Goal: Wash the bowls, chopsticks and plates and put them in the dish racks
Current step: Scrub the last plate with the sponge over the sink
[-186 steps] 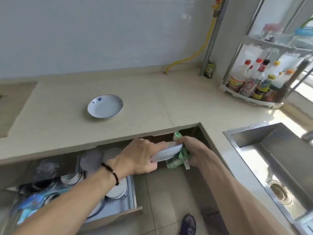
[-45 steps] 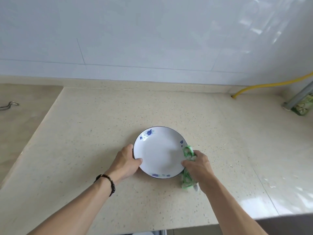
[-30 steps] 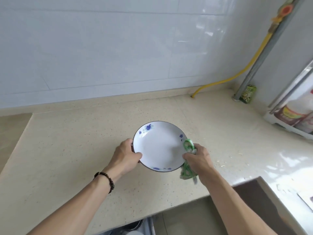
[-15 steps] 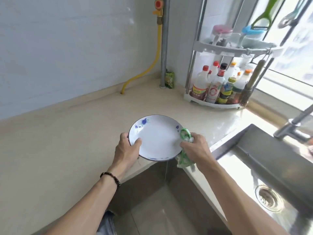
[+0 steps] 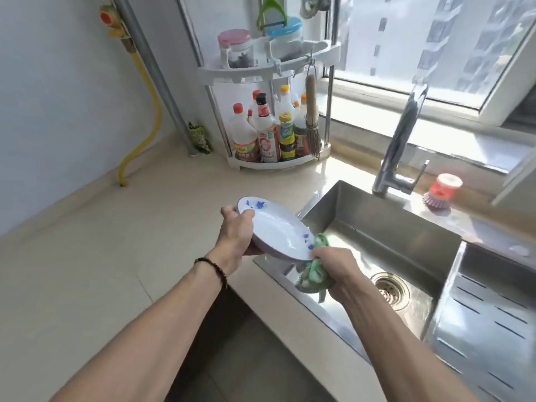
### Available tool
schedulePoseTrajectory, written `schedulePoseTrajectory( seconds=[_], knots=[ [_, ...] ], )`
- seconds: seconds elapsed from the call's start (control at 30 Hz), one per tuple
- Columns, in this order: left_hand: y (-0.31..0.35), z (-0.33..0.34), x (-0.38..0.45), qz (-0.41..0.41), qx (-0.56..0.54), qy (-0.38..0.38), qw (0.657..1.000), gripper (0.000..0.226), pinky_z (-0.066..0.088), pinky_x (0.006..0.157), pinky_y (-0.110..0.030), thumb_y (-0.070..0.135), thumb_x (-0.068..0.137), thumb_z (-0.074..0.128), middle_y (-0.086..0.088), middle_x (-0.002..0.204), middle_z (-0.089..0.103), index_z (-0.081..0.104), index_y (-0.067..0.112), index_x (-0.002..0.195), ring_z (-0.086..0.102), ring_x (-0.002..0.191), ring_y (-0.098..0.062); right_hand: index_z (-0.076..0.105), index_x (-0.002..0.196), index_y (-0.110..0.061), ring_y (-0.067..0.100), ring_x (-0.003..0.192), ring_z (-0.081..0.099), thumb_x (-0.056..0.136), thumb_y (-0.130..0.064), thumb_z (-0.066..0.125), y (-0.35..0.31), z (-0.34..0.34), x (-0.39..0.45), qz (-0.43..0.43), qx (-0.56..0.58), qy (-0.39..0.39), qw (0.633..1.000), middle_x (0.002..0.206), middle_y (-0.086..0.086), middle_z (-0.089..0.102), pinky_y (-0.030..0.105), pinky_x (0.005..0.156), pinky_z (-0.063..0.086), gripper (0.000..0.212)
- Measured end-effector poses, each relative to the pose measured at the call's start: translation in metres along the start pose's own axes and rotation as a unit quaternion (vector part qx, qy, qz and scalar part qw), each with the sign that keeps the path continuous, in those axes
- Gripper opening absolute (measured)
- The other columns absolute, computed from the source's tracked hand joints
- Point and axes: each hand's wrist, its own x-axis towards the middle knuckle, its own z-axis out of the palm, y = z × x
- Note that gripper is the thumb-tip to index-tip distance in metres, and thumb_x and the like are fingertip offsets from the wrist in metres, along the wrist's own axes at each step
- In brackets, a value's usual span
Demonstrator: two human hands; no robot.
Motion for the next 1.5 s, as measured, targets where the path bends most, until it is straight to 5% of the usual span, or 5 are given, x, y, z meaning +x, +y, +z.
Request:
schedulePoseTrajectory(
  seconds=[0.63,0.8,0.93,1.23,1.5],
  knots=[
    [0.031,0.094,0.003,0.105,0.289,-0.039,0.951,0.031,0.063,0.063,-0.051,0.033,0.101,0.03,-0.009,0.111,0.056,0.038,0.031,0.131,0.063,0.095,-0.033,0.06,0.106,0.01,0.04,0.081,0.07,0.045,-0.007,0.059,0.032,-0.035,0.043,0.081,0.133,0.014,0.988,0.101,0.034,0.068,0.046,0.065,0.057,0.063],
    [0.009,0.067,0.014,0.134,0.188,-0.076,0.97,0.043,0.059,0.084,-0.054,0.041,0.101,0.031,-0.005,0.124,0.06,0.037,0.032,0.143,0.064,0.106,-0.029,0.063,0.077,-0.006,0.038,0.071,0.068,0.057,-0.017,0.059,0.02,-0.043,0.036,-0.007,0.014,0.09,0.996,0.084,0.022,0.068,0.052,0.069,0.059,0.023],
    [-0.002,0.044,0.025,0.093,0.08,-0.105,0.987,0.03,0.061,0.062,-0.04,0.035,0.107,0.033,-0.002,0.113,0.066,0.051,0.029,0.131,0.07,0.095,-0.026,0.063,0.125,-0.025,0.034,0.098,0.062,0.084,-0.032,0.052,-0.012,-0.034,0.024,-0.204,-0.15,0.184,0.95,0.115,0.012,0.054,0.048,0.081,0.057,0.043],
    [-0.002,0.008,0.049,0.08,-0.05,-0.237,0.967,0.032,0.057,0.079,-0.039,0.029,0.109,0.038,-0.01,0.115,0.073,0.068,0.02,0.114,0.071,0.104,-0.03,0.006,0.161,-0.027,0.012,0.152,-0.018,0.104,-0.052,0.022,-0.04,0.051,-0.003,-0.294,-0.504,-0.184,0.791,0.167,0.002,-0.013,0.046,0.124,-0.009,0.064],
    [0.009,0.011,0.052,0.07,-0.038,-0.296,0.952,0.035,0.057,0.09,-0.04,0.027,0.109,0.035,-0.01,0.122,0.071,0.061,0.015,0.128,0.07,0.11,-0.026,-0.017,0.151,-0.031,0.007,0.142,-0.037,0.105,-0.043,0.017,-0.035,0.05,0.003,-0.346,-0.515,-0.173,0.765,0.155,-0.005,-0.038,0.033,0.118,-0.021,0.058]
  ],
)
